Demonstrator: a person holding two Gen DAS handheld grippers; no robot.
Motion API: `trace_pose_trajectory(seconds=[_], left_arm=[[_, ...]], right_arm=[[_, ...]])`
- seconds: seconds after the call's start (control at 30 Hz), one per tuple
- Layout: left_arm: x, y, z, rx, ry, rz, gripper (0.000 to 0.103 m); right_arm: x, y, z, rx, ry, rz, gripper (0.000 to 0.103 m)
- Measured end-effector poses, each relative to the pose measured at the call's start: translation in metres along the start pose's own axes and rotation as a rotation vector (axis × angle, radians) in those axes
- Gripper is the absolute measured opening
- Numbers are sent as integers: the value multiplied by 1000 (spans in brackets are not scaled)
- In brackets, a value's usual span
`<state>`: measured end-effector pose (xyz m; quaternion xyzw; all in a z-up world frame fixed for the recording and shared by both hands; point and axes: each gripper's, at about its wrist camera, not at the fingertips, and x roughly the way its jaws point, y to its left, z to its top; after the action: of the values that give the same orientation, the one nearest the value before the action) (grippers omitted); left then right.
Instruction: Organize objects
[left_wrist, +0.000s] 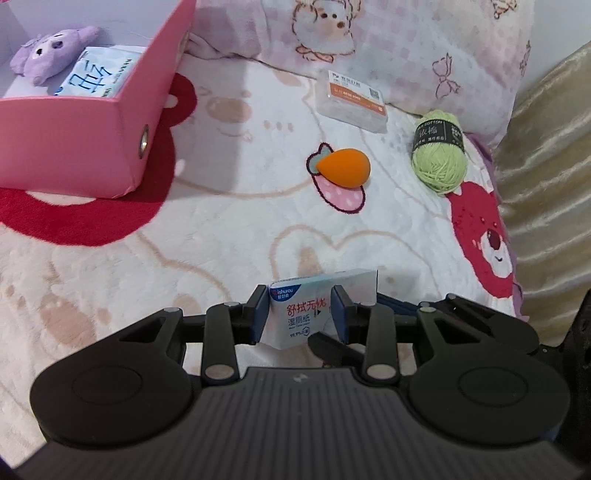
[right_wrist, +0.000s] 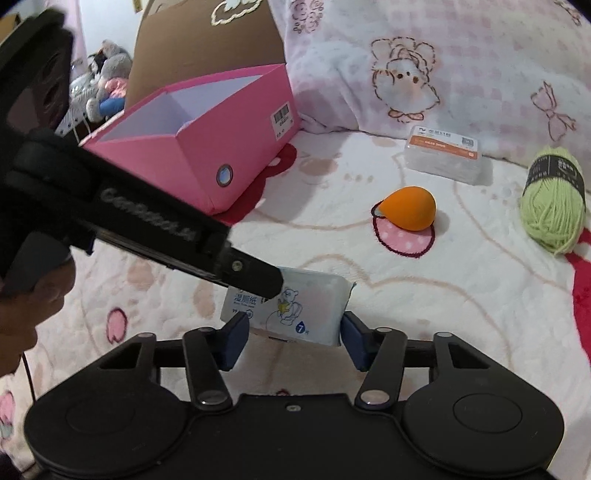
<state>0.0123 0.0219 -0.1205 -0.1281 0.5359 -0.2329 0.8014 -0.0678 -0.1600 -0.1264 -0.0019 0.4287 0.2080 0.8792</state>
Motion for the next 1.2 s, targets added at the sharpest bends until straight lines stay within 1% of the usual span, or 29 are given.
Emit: trace_pose_trajectory(seconds=[0.03,0.07,0.1,0.13,0.17,0.23,0.37,0.47,0.53,0.63,0.7,0.77,0.83,1.0,1.2], left_arm=[[-3,1,-1,0,0,-12,33],[-5,1,-1,-1,2,-21,33],[-8,0,-2,7,4,-18,33],[-11,-1,-2,22,1,-4,33],[-12,-2,-3,31,3,13,33],[-15,0,-2,35,18,34,33],[-32,2,-1,40,14,18,33],[-51,0,2,72,-12,8,33],[-63,-1,5,90,-25,5,33],[-75,-3,8,101,-30,5,33],[-82,-4,10,112,-40,17,33],[-89,-5,11,130,-50,23,33],[-100,-8,11,170,-68,20,33],[-130,-16,14,238,-100,26,33],[-159,-15,21,268,-129,53,33]], right_arm=[[-1,1,0,28,10,-15,49],[-4,3,-1,60,13,-27,48],[-6,6,-2,75,9,-29,47],[-8,10,-4,82,10,-29,45],[-8,13,-4,86,19,-30,41],[-8,20,-4,93,42,-32,37],[-10,24,-3,154,85,-15,29],[-17,23,1,210,85,49,27],[-23,25,5,218,70,66,26],[-36,30,15,208,35,61,26],[-43,32,22,207,25,74,26],[-48,36,29,197,30,85,26],[-56,43,36,187,43,87,26],[-73,58,52,130,27,82,26],[-81,71,72,109,12,104,26]])
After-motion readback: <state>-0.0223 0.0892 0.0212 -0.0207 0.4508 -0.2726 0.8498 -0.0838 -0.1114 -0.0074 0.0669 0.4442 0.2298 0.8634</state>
